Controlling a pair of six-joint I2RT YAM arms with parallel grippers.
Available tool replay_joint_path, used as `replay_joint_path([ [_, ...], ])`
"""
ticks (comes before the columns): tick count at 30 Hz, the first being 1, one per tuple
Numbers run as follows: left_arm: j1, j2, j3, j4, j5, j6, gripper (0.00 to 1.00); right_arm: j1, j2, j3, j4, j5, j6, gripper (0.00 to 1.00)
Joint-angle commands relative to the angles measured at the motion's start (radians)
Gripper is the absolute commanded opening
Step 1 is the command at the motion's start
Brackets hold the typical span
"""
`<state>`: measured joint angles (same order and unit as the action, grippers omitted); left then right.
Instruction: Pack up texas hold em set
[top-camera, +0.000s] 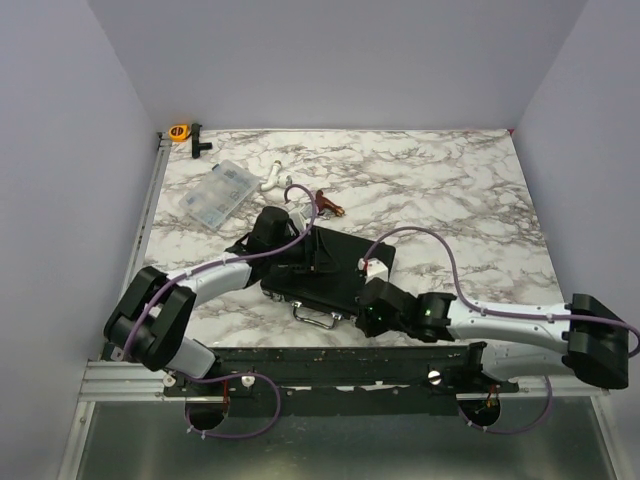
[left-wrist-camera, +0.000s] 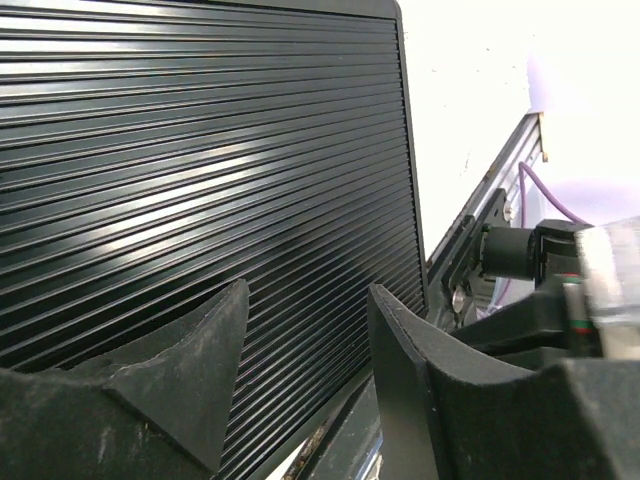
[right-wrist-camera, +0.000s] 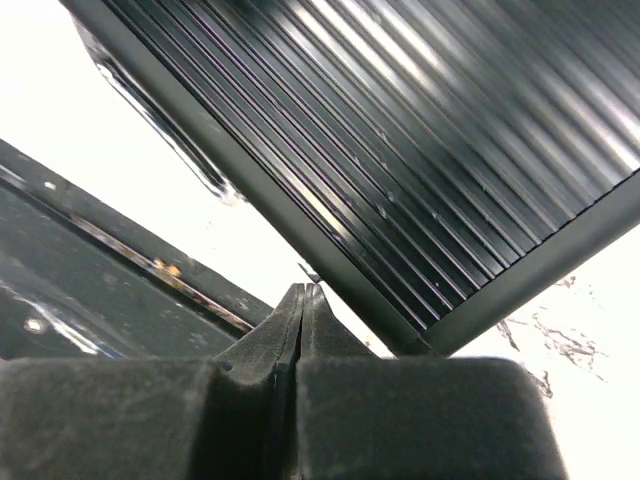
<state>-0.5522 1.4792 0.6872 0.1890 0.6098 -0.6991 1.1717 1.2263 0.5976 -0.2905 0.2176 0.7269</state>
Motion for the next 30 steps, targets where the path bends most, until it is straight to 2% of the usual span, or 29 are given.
replay_joint_path([
  [1,0.001,-0.064,-0.043,-0.156,-0.053,0.047,0.53,-0.012,-0.091,0.035,0.063,0.098,-0.076,0.01],
  [8,0.109,-0.168,-0.003,-0.246,-0.005,0.053,0.56,-0.012,0.06,0.13,0.253,-0.024,-0.216,0.01],
  [16,0.197,-0.453,-0.157,-0.33,-0.111,0.006,0.56,-0.028,0.163,0.17,0.443,0.108,-0.222,0.01],
  [18,0.214,-0.52,-0.192,-0.367,-0.138,-0.014,0.52,-0.057,0.18,0.179,0.464,0.089,-0.227,0.01],
  [22,0.231,-0.605,-0.237,-0.446,-0.195,-0.078,0.35,-0.122,0.207,0.184,0.49,0.034,-0.218,0.01],
  [30,0.233,-0.627,-0.255,-0.579,-0.269,-0.113,0.22,-0.178,0.238,0.149,0.504,0.007,-0.203,0.01],
])
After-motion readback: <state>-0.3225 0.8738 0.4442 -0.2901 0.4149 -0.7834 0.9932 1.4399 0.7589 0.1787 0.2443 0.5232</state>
